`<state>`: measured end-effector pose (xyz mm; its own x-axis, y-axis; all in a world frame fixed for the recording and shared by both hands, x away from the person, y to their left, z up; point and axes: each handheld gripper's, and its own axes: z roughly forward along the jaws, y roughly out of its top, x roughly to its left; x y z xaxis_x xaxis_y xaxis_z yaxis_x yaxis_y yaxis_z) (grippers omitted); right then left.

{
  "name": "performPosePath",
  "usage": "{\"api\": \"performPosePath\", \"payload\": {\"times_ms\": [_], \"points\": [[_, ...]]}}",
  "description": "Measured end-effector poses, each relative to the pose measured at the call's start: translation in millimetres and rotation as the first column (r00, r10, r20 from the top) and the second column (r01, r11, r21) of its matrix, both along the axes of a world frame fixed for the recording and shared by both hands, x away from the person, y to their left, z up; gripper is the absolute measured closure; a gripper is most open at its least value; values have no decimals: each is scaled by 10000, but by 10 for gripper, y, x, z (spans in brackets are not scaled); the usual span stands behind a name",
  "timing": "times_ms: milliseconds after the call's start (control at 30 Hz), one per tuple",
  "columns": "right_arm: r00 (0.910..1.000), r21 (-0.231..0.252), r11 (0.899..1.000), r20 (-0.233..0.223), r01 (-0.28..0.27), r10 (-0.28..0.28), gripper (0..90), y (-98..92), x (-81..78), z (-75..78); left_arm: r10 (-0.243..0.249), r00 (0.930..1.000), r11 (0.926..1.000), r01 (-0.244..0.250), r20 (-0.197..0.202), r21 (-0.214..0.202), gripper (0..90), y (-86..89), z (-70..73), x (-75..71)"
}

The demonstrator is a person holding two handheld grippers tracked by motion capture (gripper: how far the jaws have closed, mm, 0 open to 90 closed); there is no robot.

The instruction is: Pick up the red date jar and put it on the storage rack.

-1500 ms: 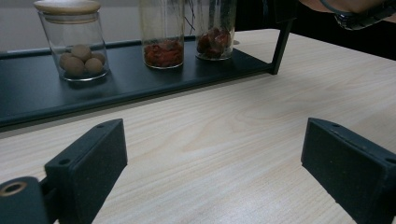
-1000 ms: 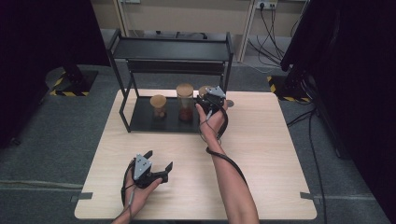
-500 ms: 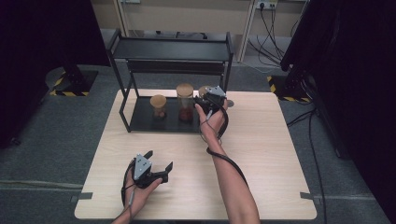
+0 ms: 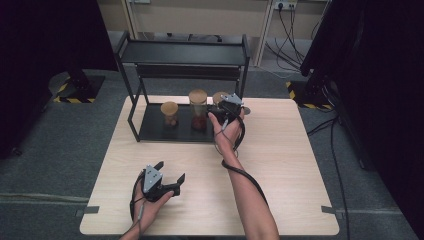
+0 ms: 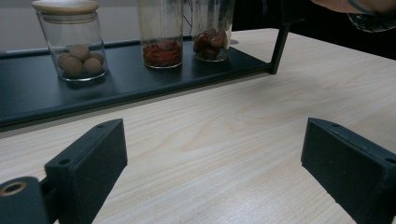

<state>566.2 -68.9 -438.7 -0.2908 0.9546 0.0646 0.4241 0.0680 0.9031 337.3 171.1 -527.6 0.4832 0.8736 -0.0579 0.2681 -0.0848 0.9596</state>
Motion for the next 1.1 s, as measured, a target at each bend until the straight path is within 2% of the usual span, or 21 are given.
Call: {"api": "performPosePath", "payload": {"times_ms": [433, 933, 1100], "points": [[9996, -109, 9998, -239, -172, 169, 61, -15, -109, -9, 19, 10000, 10000, -19, -12, 22, 63, 2, 0, 1], [9994, -99, 9994, -93, -330, 329, 59, -15, -262, -2, 38, 10000, 10000, -38, -27, 2, 63, 5, 1, 2], [9991, -224, 9989, -46, -419, 419, 58, -27, -313, -26, 37, 10000, 10000, -37, -13, 7, 64, 3, 0, 0]]}}
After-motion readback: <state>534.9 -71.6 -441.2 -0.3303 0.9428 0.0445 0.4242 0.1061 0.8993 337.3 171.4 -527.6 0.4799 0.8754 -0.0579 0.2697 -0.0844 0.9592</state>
